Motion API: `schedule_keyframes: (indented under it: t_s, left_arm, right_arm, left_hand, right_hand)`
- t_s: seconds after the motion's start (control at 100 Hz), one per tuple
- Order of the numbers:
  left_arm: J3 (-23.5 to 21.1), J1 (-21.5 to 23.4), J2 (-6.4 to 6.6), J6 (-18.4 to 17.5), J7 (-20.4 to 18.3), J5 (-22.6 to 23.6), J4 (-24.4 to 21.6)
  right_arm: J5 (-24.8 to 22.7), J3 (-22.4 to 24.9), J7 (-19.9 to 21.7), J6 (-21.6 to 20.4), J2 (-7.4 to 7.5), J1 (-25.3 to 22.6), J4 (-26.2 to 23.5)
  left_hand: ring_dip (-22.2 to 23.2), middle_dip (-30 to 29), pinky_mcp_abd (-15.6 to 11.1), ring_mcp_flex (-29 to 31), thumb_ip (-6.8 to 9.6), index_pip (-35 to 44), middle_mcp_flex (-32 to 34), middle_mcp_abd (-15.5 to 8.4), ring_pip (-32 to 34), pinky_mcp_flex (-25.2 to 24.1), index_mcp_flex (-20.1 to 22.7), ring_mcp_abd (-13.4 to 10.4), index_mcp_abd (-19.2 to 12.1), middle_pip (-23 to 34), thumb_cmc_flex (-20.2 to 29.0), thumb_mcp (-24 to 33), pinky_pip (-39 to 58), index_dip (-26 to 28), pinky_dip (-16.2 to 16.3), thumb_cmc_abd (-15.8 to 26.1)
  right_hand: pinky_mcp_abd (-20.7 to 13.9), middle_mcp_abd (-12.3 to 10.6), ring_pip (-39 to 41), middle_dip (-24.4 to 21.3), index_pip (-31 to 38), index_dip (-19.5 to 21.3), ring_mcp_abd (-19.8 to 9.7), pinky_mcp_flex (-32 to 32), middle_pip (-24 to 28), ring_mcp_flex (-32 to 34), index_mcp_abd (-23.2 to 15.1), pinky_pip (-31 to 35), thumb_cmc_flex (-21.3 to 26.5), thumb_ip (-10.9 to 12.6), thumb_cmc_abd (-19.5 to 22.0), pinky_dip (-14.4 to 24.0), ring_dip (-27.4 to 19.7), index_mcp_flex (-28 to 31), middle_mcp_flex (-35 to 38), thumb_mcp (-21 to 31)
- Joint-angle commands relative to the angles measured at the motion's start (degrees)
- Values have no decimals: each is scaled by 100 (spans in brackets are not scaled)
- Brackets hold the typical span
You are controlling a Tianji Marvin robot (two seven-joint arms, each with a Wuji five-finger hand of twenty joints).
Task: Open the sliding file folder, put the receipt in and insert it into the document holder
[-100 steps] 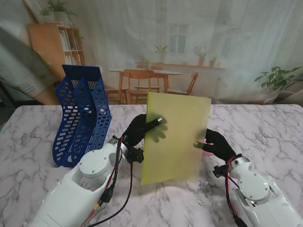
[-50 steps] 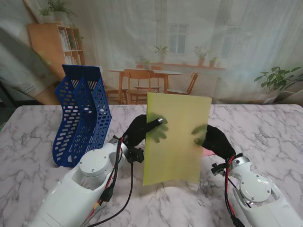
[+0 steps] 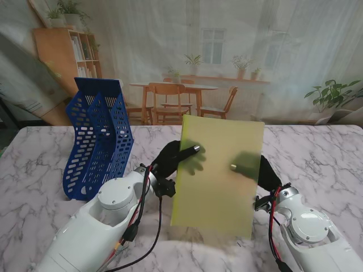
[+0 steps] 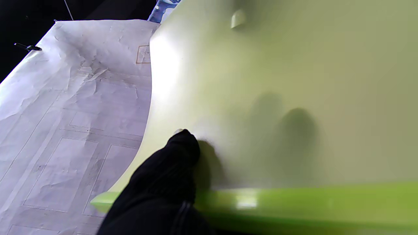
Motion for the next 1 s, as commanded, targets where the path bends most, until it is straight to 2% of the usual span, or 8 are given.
schedule_keyframes:
  t_s: [0.0,0.14,0.21,0.29,0.36,0.5,0.61,0.99]
  left_arm:
    - [69,-47,-66,60,-90,27,46]
    - [115,-116,-98,115,-47,23,145]
    - [145,-156,-111,138,-33,48,200]
    - [180,-209,-118,141,-36,116,276]
    - [192,-241,-128,132,-10,159,329]
    - [179,-257,-132,82,59,295,391]
    - [139,-254,-119,49,90,393,385]
    - [-167,-159,-39,-156,115,591,272]
  right_arm:
    - [-60,-18,10,23,-27,-23,-61]
    - [-87,-34,-47,-8,-37,1,-42]
    - [-112,-45,-64,-40,-38,29,-2]
    - [-194,-62,-193,-68,-61,55,44]
    - [-276,-86,-486,-108,-121,71,74]
    - [-299,-59,-723,-181,-175,39,58]
    - [-306,-29,-829,-273,-195,8,40]
    - [-134,85,-876,-342,-218,-90,-34]
  left_hand:
    - [36,31,-320,170,21,144,167,-22,193,162,54,415,-419,44,488,383,328,58,123,231]
    - [36,28,-325,148,24,99,147,-46,181,136,53,420,-417,33,488,378,312,19,126,230]
    - [29,2,-376,107,22,-41,122,53,148,57,44,415,-405,-24,488,355,257,-112,121,236]
    - [20,-36,-367,43,32,-334,94,-10,92,-1,6,412,-400,-106,488,290,218,-362,134,237]
    - [14,-72,-351,-4,31,-538,87,-57,51,-41,-43,402,-388,-167,487,45,184,-520,141,235]
    - [-34,-408,-357,-274,433,-1378,-198,-130,-227,-284,-360,373,-298,-636,142,-1533,-49,-779,181,258]
    - [-79,-723,-351,-556,502,-2127,-554,-138,-471,-543,-530,331,-229,-978,-572,-1619,-319,-1017,205,273]
    - [-163,-1085,-185,-971,478,-2316,-931,-187,-859,-1028,-294,306,-560,-1384,-897,-1647,-804,-1151,166,169]
  right_hand:
    - [-256,39,392,-66,160,155,-20,317,1,433,-74,401,275,-77,69,93,36,-246,337,167]
    - [-449,63,990,-89,47,-72,-105,1034,315,1138,-59,1051,624,-18,126,79,237,-555,952,304]
    - [-523,-167,1344,-200,-419,-909,-174,1371,480,1476,202,1346,756,-41,129,30,361,-726,1435,675]
    - [-462,-124,1662,-21,-244,-1299,-115,1575,683,1672,241,1554,780,-43,214,20,513,-401,1619,666]
    - [-323,-35,2177,362,-1,-1030,-36,1651,959,1678,69,1695,837,-52,245,89,781,-164,1671,791]
    - [-214,18,2726,890,100,-390,-63,1727,1453,1691,-56,1773,923,-75,298,245,1012,-188,1548,980]
    - [-198,22,2875,1039,123,-212,-93,1793,1627,1698,-50,1782,944,-80,317,296,1069,-216,1502,1015]
    - [-115,57,3062,1169,127,-108,-75,1892,1752,1695,23,1776,957,-87,312,362,1131,-222,1486,1056]
